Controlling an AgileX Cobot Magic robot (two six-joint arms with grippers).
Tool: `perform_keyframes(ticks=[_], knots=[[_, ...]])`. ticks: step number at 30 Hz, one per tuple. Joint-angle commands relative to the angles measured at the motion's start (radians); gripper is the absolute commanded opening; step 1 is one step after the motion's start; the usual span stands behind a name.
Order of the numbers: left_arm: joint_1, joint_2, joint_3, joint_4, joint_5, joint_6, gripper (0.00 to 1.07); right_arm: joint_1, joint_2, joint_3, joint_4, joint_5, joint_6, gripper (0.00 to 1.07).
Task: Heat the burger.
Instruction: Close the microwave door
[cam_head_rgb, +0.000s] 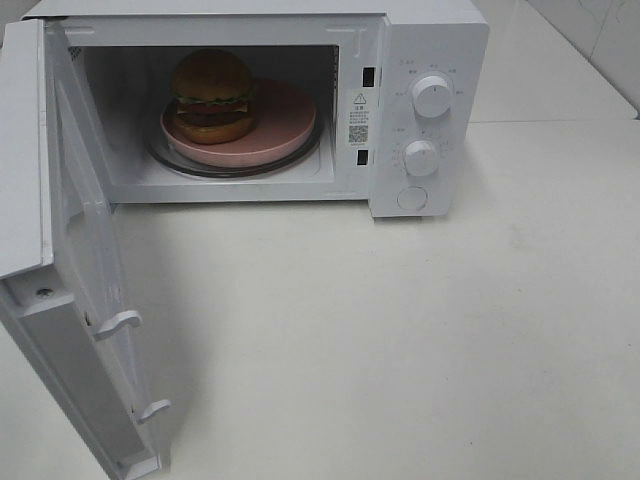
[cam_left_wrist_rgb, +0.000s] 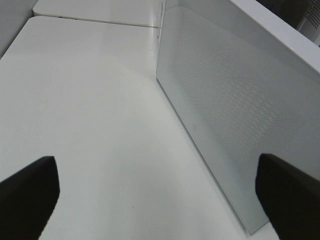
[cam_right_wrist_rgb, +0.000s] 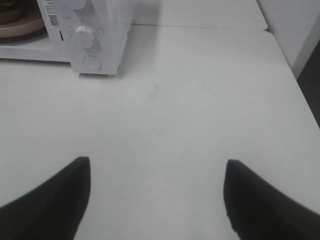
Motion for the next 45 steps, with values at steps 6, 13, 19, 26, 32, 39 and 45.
perform_keyframes(ticks=[6, 13, 19, 26, 32, 39, 45], knots=[[-0.003, -0.017, 0.000, -0.003, 0.001, 0.001, 1.00, -0.007, -0.027, 0.003, 0.000, -0.010, 0.010, 0.71], [-0.003, -0.017, 0.000, -0.003, 0.001, 0.001, 1.00, -0.007, -0.027, 0.003, 0.000, -0.010, 0.010, 0.71], [-0.003, -0.017, 0.000, -0.003, 0.001, 0.001, 1.00, -0.007, -0.027, 0.003, 0.000, -0.010, 0.010, 0.71], [-0.003, 0.030, -0.021, 0.001, -0.017, 0.000, 0.93, -0.007, -0.027, 0.003, 0.000, -0.010, 0.010, 0.71], [-0.003, 0.128, -0.046, 0.036, -0.110, 0.000, 0.64, -0.007, -0.027, 0.003, 0.000, -0.010, 0.010, 0.71], [-0.003, 0.307, -0.041, 0.098, -0.241, 0.001, 0.00, -0.007, -0.027, 0.003, 0.000, -0.010, 0.010, 0.71], [-0.003, 0.454, 0.032, 0.094, -0.452, 0.002, 0.00, -0.007, -0.027, 0.003, 0.000, -0.010, 0.010, 0.71]])
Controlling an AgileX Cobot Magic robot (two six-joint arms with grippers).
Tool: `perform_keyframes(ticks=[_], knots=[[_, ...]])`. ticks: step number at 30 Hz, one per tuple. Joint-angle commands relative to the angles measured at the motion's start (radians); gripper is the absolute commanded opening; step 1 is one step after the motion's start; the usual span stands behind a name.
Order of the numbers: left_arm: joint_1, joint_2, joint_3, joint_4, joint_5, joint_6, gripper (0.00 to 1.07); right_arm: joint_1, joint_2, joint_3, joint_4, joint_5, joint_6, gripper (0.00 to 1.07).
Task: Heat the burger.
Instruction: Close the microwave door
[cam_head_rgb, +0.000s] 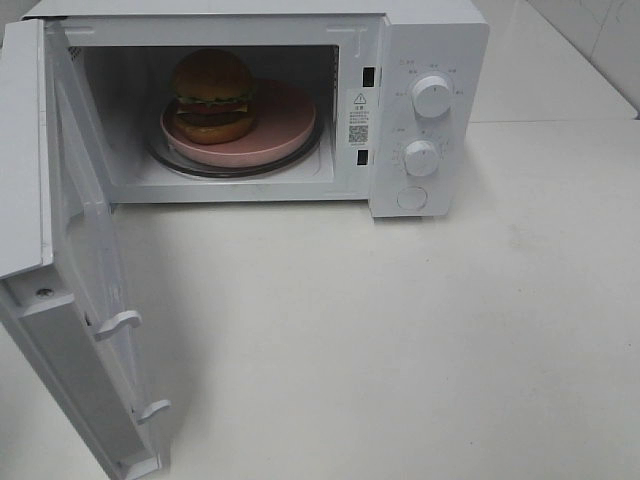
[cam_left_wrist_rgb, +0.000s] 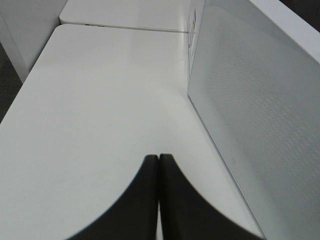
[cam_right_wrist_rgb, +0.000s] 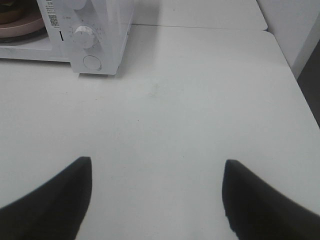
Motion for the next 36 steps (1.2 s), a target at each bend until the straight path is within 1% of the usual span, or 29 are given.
perform_keyframes(ticks=[1, 2, 3, 4, 5, 6, 7, 8, 10, 11, 12, 14, 15, 17, 21, 23, 24, 25, 26, 27, 28, 29, 30, 31, 32, 33, 34, 35, 36], knots=[[-0.003, 0.051, 0.034, -0.001, -0.118, 0.002, 0.00, -0.007, -0.027, 0.003, 0.000, -0.010, 0.010, 0.71], [-0.003, 0.067, 0.045, -0.004, -0.154, 0.003, 0.00, -0.007, -0.027, 0.003, 0.000, -0.010, 0.010, 0.71], [-0.003, 0.101, 0.078, -0.014, -0.251, 0.003, 0.00, -0.007, -0.027, 0.003, 0.000, -0.010, 0.010, 0.71], [-0.003, 0.101, 0.078, -0.014, -0.251, 0.003, 0.00, -0.007, -0.027, 0.003, 0.000, -0.010, 0.010, 0.71], [-0.003, 0.117, 0.092, -0.017, -0.306, 0.003, 0.00, -0.007, -0.027, 0.003, 0.000, -0.010, 0.010, 0.71], [-0.003, 0.145, 0.126, -0.025, -0.409, 0.003, 0.00, -0.007, -0.027, 0.003, 0.000, -0.010, 0.010, 0.71], [-0.003, 0.145, 0.126, -0.025, -0.409, 0.003, 0.00, -0.007, -0.027, 0.003, 0.000, -0.010, 0.010, 0.71], [-0.003, 0.181, 0.168, -0.025, -0.533, 0.003, 0.00, -0.007, -0.027, 0.003, 0.000, -0.010, 0.010, 0.71], [-0.003, 0.196, 0.191, -0.025, -0.585, 0.003, 0.00, -0.007, -0.027, 0.003, 0.000, -0.010, 0.010, 0.71], [-0.003, 0.234, 0.228, -0.025, -0.709, 0.003, 0.00, -0.007, -0.027, 0.003, 0.000, -0.010, 0.010, 0.71], [-0.003, 0.234, 0.228, -0.025, -0.709, 0.003, 0.00, -0.007, -0.027, 0.003, 0.000, -0.010, 0.010, 0.71], [-0.003, 0.285, 0.276, -0.021, -0.865, 0.003, 0.00, -0.007, -0.027, 0.003, 0.000, -0.010, 0.010, 0.71], [-0.003, 0.285, 0.276, -0.021, -0.865, 0.003, 0.00, -0.007, -0.027, 0.003, 0.000, -0.010, 0.010, 0.71], [-0.003, 0.335, 0.307, -0.018, -0.989, 0.001, 0.00, -0.007, -0.027, 0.003, 0.000, -0.010, 0.010, 0.71], [-0.003, 0.384, 0.317, 0.004, -1.077, -0.002, 0.00, -0.007, -0.027, 0.003, 0.000, -0.010, 0.010, 0.71], [-0.004, 0.443, 0.317, 0.035, -1.134, -0.027, 0.00, -0.007, -0.027, 0.003, 0.000, -0.010, 0.010, 0.71], [-0.004, 0.443, 0.317, 0.035, -1.134, -0.027, 0.00, -0.007, -0.027, 0.003, 0.000, -0.010, 0.010, 0.71], [-0.004, 0.482, 0.317, 0.069, -1.169, -0.079, 0.00, -0.007, -0.027, 0.003, 0.000, -0.010, 0.010, 0.71], [-0.004, 0.500, 0.317, 0.089, -1.183, -0.102, 0.00, -0.007, -0.027, 0.003, 0.000, -0.010, 0.010, 0.71], [-0.004, 0.500, 0.317, 0.089, -1.183, -0.102, 0.00, -0.007, -0.027, 0.003, 0.000, -0.010, 0.010, 0.71], [-0.004, 0.548, 0.317, 0.148, -1.225, -0.156, 0.00, -0.007, -0.027, 0.003, 0.000, -0.010, 0.010, 0.71], [-0.004, 0.572, 0.317, 0.187, -1.250, -0.183, 0.00, -0.007, -0.027, 0.003, 0.000, -0.010, 0.010, 0.71], [-0.004, 0.572, 0.317, 0.187, -1.250, -0.183, 0.00, -0.007, -0.027, 0.003, 0.000, -0.010, 0.010, 0.71], [-0.004, 0.618, 0.317, 0.271, -1.303, -0.222, 0.00, -0.007, -0.027, 0.003, 0.000, -0.010, 0.010, 0.71], [-0.004, 0.642, 0.317, 0.313, -1.338, -0.237, 0.00, -0.007, -0.027, 0.003, 0.000, -0.010, 0.010, 0.71], [-0.004, 0.642, 0.317, 0.313, -1.338, -0.237, 0.00, -0.007, -0.027, 0.003, 0.000, -0.010, 0.010, 0.71], [-0.004, 0.684, 0.317, 0.382, -1.409, -0.258, 0.00, -0.007, -0.027, 0.003, 0.000, -0.010, 0.010, 0.71], [-0.004, 0.684, 0.317, 0.382, -1.409, -0.258, 0.00, -0.007, -0.027, 0.003, 0.000, -0.010, 0.010, 0.71], [-0.004, 0.729, 0.317, 0.432, -1.500, -0.260, 0.00, -0.007, -0.027, 0.003, 0.000, -0.010, 0.010, 0.71]])
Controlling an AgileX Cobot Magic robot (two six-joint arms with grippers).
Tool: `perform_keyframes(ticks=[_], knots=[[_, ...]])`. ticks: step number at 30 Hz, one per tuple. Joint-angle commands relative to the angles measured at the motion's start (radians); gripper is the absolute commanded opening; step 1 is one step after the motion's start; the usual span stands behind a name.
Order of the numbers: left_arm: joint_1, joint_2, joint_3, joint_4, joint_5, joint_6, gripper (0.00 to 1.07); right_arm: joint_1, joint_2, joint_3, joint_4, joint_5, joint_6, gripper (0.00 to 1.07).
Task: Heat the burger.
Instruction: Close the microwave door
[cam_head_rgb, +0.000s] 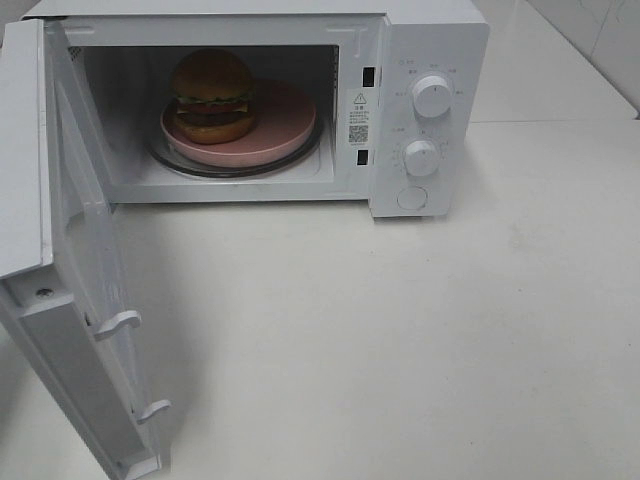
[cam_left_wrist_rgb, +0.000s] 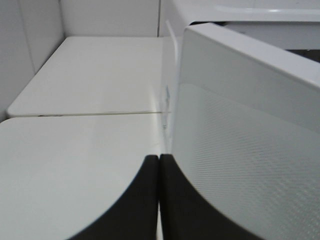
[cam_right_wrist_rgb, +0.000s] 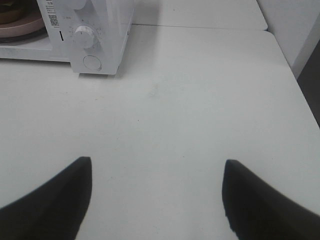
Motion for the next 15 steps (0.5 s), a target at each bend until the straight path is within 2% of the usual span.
perform_keyframes(ticks=[1, 6, 10, 12, 13, 15], knots=[[-0.004, 0.077, 0.001, 0.102, -0.178, -0.023, 0.00, -0.007, -0.027, 0.003, 0.000, -0.010, 0.009, 0.71], [-0.004, 0.198, -0.002, 0.143, -0.337, -0.042, 0.00, -0.007, -0.027, 0.003, 0.000, -0.010, 0.009, 0.71], [-0.017, 0.257, -0.006, 0.155, -0.385, -0.044, 0.00, -0.007, -0.027, 0.003, 0.000, -0.010, 0.009, 0.71], [-0.077, 0.292, -0.014, 0.135, -0.385, -0.038, 0.00, -0.007, -0.027, 0.003, 0.000, -0.010, 0.009, 0.71], [-0.077, 0.292, -0.014, 0.135, -0.385, -0.038, 0.00, -0.007, -0.027, 0.003, 0.000, -0.010, 0.009, 0.71], [-0.196, 0.320, -0.026, 0.010, -0.375, 0.030, 0.00, -0.007, -0.027, 0.003, 0.000, -0.010, 0.009, 0.71]])
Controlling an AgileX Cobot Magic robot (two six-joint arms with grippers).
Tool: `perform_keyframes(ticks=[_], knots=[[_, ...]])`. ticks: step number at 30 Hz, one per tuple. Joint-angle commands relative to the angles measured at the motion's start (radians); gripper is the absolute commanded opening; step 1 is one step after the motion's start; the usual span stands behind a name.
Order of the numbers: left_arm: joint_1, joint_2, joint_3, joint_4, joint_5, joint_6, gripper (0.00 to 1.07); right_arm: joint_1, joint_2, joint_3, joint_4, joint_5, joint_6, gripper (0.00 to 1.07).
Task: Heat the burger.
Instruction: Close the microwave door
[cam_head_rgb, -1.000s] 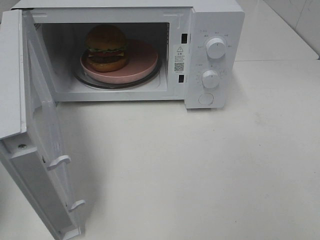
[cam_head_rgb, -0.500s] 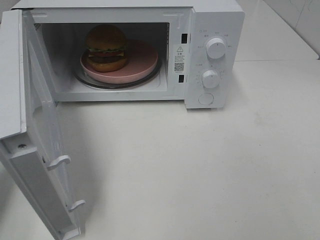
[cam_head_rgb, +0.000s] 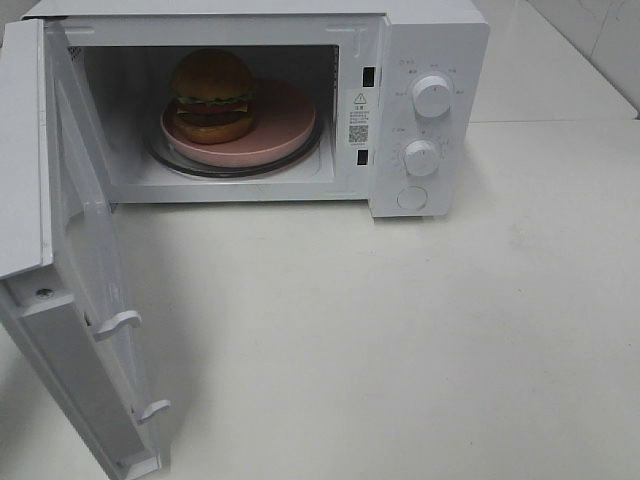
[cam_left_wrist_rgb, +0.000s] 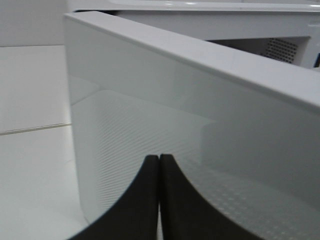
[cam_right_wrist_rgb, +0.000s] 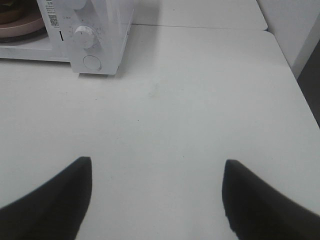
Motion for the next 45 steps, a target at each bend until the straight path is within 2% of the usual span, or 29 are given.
perform_keyframes(ticks=[1, 2, 3, 4, 6, 9, 13, 15, 17, 18, 20, 26, 28, 32, 36, 45], knots=[[-0.063, 0.011, -0.013, -0.088, -0.014, 0.042, 0.00, -0.007, -0.027, 0.003, 0.000, -0.010, 0.009, 0.71], [-0.092, 0.019, -0.013, -0.141, -0.015, 0.068, 0.00, -0.007, -0.027, 0.003, 0.000, -0.010, 0.009, 0.71], [-0.142, 0.040, -0.013, -0.233, -0.015, 0.110, 0.00, -0.007, -0.027, 0.003, 0.000, -0.010, 0.009, 0.71], [-0.142, 0.040, -0.013, -0.233, -0.015, 0.110, 0.00, -0.007, -0.027, 0.003, 0.000, -0.010, 0.009, 0.71], [-0.209, 0.071, -0.018, -0.332, -0.024, 0.137, 0.00, -0.007, -0.027, 0.003, 0.000, -0.010, 0.009, 0.71], [-0.222, 0.080, -0.024, -0.350, -0.024, 0.137, 0.00, -0.007, -0.027, 0.003, 0.000, -0.010, 0.009, 0.71], [-0.303, 0.132, -0.079, -0.368, -0.031, 0.137, 0.00, -0.007, -0.027, 0.003, 0.000, -0.010, 0.009, 0.71], [-0.319, 0.143, -0.095, -0.368, -0.030, 0.137, 0.00, -0.007, -0.027, 0.003, 0.000, -0.010, 0.009, 0.71], [-0.375, 0.184, -0.157, -0.420, -0.026, 0.138, 0.00, -0.007, -0.027, 0.003, 0.000, -0.010, 0.009, 0.71], [-0.375, 0.184, -0.157, -0.420, -0.026, 0.138, 0.00, -0.007, -0.027, 0.003, 0.000, -0.010, 0.009, 0.71], [-0.416, 0.218, -0.201, -0.489, -0.017, 0.138, 0.00, -0.007, -0.027, 0.003, 0.000, -0.010, 0.009, 0.71], [-0.461, 0.256, -0.267, -0.510, -0.006, 0.138, 0.00, -0.007, -0.027, 0.003, 0.000, -0.010, 0.009, 0.71], [-0.501, 0.298, -0.335, -0.510, 0.009, 0.138, 0.00, -0.007, -0.027, 0.003, 0.000, -0.010, 0.009, 0.71], [-0.529, 0.328, -0.387, -0.512, 0.041, 0.136, 0.00, -0.007, -0.027, 0.003, 0.000, -0.010, 0.009, 0.71], [-0.568, 0.379, -0.484, -0.512, 0.101, 0.137, 0.00, -0.007, -0.027, 0.003, 0.000, -0.010, 0.009, 0.71], [-0.605, 0.461, -0.649, -0.516, 0.167, 0.137, 0.00, -0.007, -0.027, 0.003, 0.000, -0.010, 0.009, 0.71]])
